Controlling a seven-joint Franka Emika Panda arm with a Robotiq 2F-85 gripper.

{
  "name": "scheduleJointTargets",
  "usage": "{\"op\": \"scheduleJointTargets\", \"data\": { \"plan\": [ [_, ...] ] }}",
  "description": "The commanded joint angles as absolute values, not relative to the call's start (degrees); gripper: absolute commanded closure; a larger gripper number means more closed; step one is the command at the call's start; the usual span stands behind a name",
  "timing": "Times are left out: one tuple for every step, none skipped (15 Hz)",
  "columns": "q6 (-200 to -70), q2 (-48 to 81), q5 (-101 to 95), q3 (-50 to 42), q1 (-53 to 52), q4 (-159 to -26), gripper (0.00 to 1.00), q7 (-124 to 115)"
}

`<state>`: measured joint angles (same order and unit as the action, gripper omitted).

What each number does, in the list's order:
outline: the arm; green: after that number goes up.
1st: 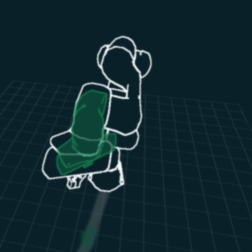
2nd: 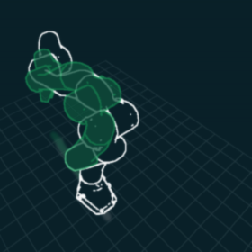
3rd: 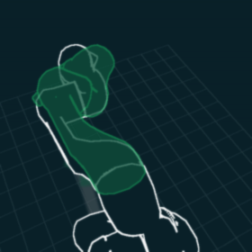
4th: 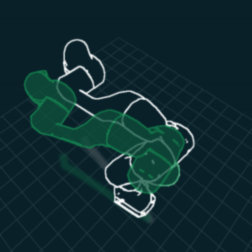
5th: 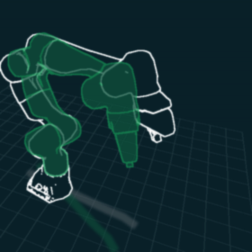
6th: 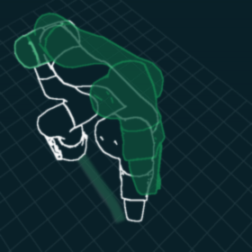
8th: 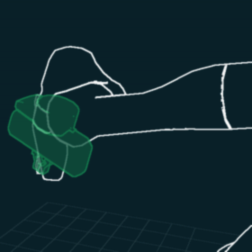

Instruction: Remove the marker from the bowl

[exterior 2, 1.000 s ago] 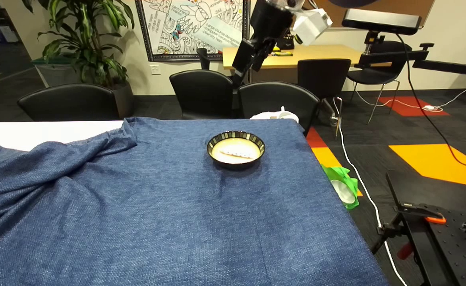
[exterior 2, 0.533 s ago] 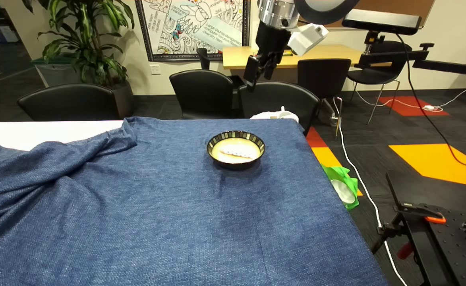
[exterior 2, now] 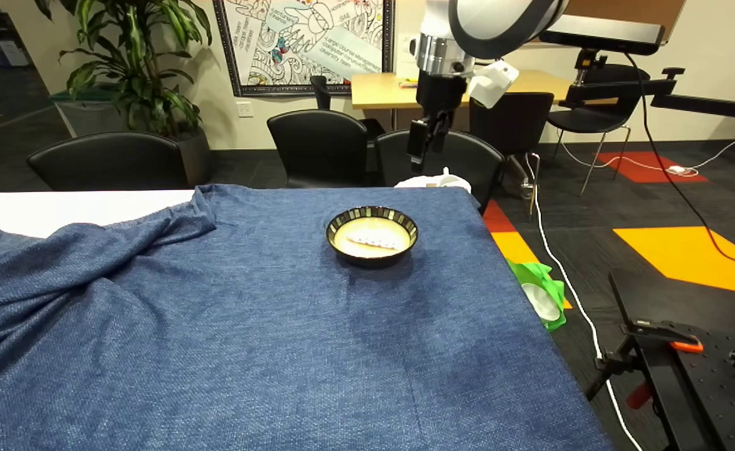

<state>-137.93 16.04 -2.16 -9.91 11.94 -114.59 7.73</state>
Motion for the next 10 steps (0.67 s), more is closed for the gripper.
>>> {"op": "scheduleJointTargets", "data": {
  "plan": [
    [-137.71,16.02,-2.21,-9.72,12.10,-114.44,0.00,7.71],
    [-137.70,16.02,-2.20,-9.65,12.08,-114.40,0.00,7.71],
    [-137.69,16.02,-2.20,-9.60,12.07,-114.37,0.00,7.72],
    [-137.41,16.49,-1.24,-9.24,12.20,-113.76,0.00,7.92],
    [-138.02,17.25,-1.42,-9.21,11.97,-113.41,0.00,7.35],
    [-138.62,18.37,-1.85,-9.12,11.67,-113.05,0.00,7.02],
    [-139.16,19.27,-1.82,-8.95,11.52,-112.89,0.00,6.95],
    [-139.79,20.58,-1.52,-8.66,11.39,-112.53,0.00,7.03],
    [-139.92,21.81,-1.01,-8.22,11.46,-112.01,0.00,7.72],
    [-139.83,23.18,-0.70,-7.77,11.56,-111.27,0.00,8.02]
  ]
}}
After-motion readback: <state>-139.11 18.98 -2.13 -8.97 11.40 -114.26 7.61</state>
